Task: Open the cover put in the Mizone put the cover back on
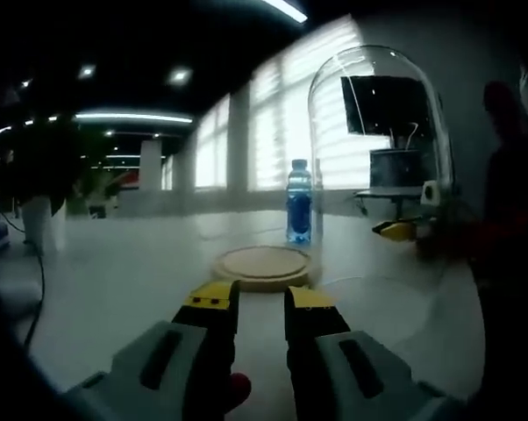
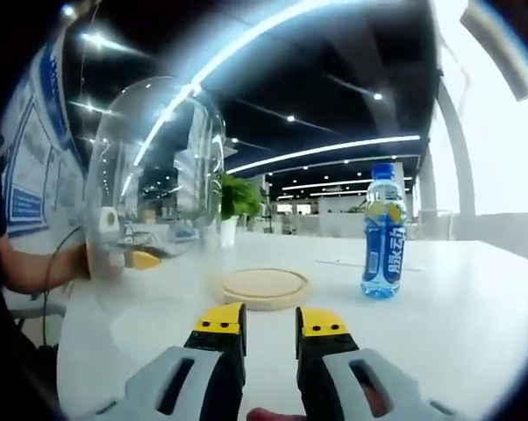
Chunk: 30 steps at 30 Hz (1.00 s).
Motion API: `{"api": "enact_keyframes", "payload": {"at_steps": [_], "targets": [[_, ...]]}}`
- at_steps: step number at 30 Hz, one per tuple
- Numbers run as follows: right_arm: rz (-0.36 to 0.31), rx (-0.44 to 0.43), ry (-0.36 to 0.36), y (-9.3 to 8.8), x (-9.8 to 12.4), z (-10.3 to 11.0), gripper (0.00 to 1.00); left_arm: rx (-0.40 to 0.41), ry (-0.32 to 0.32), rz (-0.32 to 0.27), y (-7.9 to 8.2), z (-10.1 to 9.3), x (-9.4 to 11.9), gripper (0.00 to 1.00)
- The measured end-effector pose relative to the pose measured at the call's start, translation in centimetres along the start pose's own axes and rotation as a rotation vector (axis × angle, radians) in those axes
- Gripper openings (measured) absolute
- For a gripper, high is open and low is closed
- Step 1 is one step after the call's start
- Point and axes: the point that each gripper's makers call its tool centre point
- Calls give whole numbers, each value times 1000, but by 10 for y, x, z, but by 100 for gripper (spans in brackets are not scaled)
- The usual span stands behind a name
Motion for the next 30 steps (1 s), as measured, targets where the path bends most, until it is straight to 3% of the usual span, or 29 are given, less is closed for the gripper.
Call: {"api": "enact_keyframes", "payload": {"at_steps": [21,26,30], "targets": [[-6,-11,41,2,1,5,16,-4,-18,-1,0,-4,0,15],[-37,-50,14,11,1,-2,16,10,-25,-11,2,-5,1,15],[-35,-25,-39,19,-3,-10,16,12,-27,-11,2,-5,1,15]]}}
Point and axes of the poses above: the point that each gripper's makers call its tool centre point, and the gripper's own axes: x roughly backward along the fingers, z roughly to its left, y roughly out of its top, and after that the axes turned 4 degrees about -y, right-handed
